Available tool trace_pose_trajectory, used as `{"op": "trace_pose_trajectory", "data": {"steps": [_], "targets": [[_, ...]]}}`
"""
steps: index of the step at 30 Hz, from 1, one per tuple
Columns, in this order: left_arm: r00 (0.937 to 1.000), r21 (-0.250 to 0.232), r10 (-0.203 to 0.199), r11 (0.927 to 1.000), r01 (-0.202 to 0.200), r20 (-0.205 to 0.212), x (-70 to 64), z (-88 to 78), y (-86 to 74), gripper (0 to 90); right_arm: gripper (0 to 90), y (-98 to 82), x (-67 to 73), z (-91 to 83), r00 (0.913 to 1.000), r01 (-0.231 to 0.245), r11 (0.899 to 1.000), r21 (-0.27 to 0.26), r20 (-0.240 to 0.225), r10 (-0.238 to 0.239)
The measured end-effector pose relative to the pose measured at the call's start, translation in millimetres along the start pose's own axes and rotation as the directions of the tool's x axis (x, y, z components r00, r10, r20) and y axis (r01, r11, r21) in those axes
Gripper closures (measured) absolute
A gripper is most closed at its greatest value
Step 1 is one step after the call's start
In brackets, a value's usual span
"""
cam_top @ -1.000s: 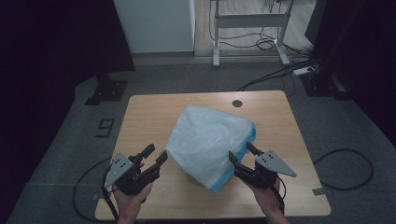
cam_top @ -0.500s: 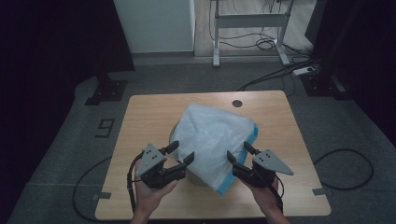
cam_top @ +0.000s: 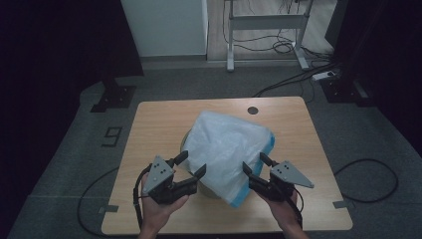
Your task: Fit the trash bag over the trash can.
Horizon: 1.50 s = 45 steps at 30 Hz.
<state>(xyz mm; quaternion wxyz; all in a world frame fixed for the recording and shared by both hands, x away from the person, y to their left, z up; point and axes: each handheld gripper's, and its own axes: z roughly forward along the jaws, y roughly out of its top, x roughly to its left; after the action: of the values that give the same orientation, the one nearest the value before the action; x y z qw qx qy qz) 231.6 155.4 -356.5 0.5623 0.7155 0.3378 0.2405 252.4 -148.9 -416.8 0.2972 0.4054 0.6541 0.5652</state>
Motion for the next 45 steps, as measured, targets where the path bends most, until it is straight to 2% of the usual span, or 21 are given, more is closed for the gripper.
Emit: {"op": "trace_pose_trajectory", "data": {"steps": [2,3,6,10,13,15,20,23,24,26,27,29,32,36,37,40,41,42,43,44,45], "targets": [[0.9999,-0.011,-0.002,0.9999,0.002,-0.016,1.2,-2.9,0.9,31.5,33.6,0.1,0.0,0.1,1.0,0.0,1.0,0.0,0.0,0.0],[0.9991,0.0,0.006,1.0,-0.006,-0.043,0.2,-3.0,2.2,31.9,33.6,0.1,0.1,0.5,1.0,0.001,1.0,0.0,-0.001,-0.001],[0.9985,0.023,0.014,0.9997,-0.012,-0.053,-0.6,-0.4,2.5,32.3,33.6,0.1,0.3,1.0,1.0,-0.001,1.0,0.002,-0.004,0.001],[0.9995,0.031,0.014,0.9994,-0.013,-0.027,-2.9,4.2,-0.8,31.8,33.7,0.2,0.6,1.1,1.0,-0.001,1.0,0.004,-0.006,0.001],[0.9998,0.06,0.015,0.9981,-0.014,-0.012,-2.8,11.0,-4.8,30.8,33.7,-0.3,0.3,1.0,0.9999,-0.005,1.0,0.001,-0.009,0.005],[0.9998,0.112,0.005,0.9937,-0.007,0.019,-2.3,20.9,-10.2,29.2,33.7,-0.6,0.4,0.8,0.9999,-0.007,1.0,-0.001,-0.009,0.006],[0.9987,0.162,0.018,0.9865,-0.025,0.047,-8.2,33.0,-18.9,27.7,34.1,-1.9,0.7,-0.3,0.9998,-0.012,1.0,-0.007,-0.014,0.012],[0.9986,0.178,0.024,0.9836,-0.032,0.047,-9.7,36.4,-21.2,28.2,34.1,-1.9,0.9,-0.6,0.9998,-0.011,1.0,-0.008,-0.015,0.011],[0.9983,0.184,0.027,0.9822,-0.036,0.051,-10.3,37.4,-22.3,29.6,34.1,-1.8,0.9,-0.7,0.9998,-0.011,1.0,-0.007,-0.015,0.011],[0.9978,0.192,0.031,0.9806,-0.042,0.058,-11.7,38.3,-23.9,39.8,34.0,-1.7,0.8,-1.1,0.9998,-0.01,1.0,-0.006,-0.016,0.01],[0.9977,0.19,0.031,0.981,-0.042,0.06,-12.1,38.3,-24.4,39.8,34.1,-1.8,0.8,-1.4,0.9998,-0.01,1.0,-0.007,-0.016,0.01],[0.9963,0.19,0.032,0.9807,-0.047,0.08,-12.3,38.2,-24.9,54.7,34.1,-2.2,0.7,-1.9,0.9998,-0.011,1.0,-0.009,-0.016,0.011],[0.9958,0.185,0.032,0.9815,-0.048,0.086,-12.3,38.3,-25.3,66.5,34.1,-2.5,0.5,-2.0,0.9998,-0.013,1.0,-0.011,-0.018,0.013],[0.9953,0.164,0.017,0.9859,-0.032,0.095,-10.9,38.2,-25.2,77.3,33.8,-2.4,0.5,-3.0,0.9998,-0.009,1.0,-0.013,-0.017,0.008],[0.9956,0.15,0.0,0.9886,-0.014,0.094,-8.9,37.9,-25.1,79.4,33.5,-2.6,0.8,-5.7,0.9999,-0.005,1.0,-0.019,-0.015,0.005],[0.9967,0.139,-0.013,0.9903,0.002,0.08,-6.2,37.1,-24.7,81.6,32.6,-4.2,0.7,-13.9,0.9996,-0.01,0.999,-0.039,-0.028,0.009],[0.9973,0.117,-0.04,0.9926,0.033,0.061,-1.4,34.0,-23.9,81.8,32.3,-5.2,0.3,-17.4,0.9995,-0.01,0.999,-0.045,-0.032,0.008],[0.9973,0.117,-0.04,0.9926,0.033,0.061,-1.4,34.0,-23.9,82.2,32.3,-5.2,0.3,-17.4,0.9995,-0.01,0.999,-0.045,-0.032,0.008],[0.9945,0.089,-0.083,0.993,0.077,0.064,4.5,30.2,-23.2,82.6,32.0,-7.8,-1.3,-24.5,0.9994,-0.011,0.999,-0.051,-0.035,0.009],[0.9945,0.089,-0.083,0.993,0.077,0.064,4.5,30.2,-23.2,83.2,32.0,-7.8,-1.3,-24.5,0.9994,-0.011,0.999,-0.051,-0.035,0.009],[0.9918,0.065,-0.112,0.992,0.108,0.061,9.2,26.0,-22.6,83.7,31.9,-11.8,-3.5,-30.4,0.9991,-0.02,0.998,-0.054,-0.038,0.018]]}}
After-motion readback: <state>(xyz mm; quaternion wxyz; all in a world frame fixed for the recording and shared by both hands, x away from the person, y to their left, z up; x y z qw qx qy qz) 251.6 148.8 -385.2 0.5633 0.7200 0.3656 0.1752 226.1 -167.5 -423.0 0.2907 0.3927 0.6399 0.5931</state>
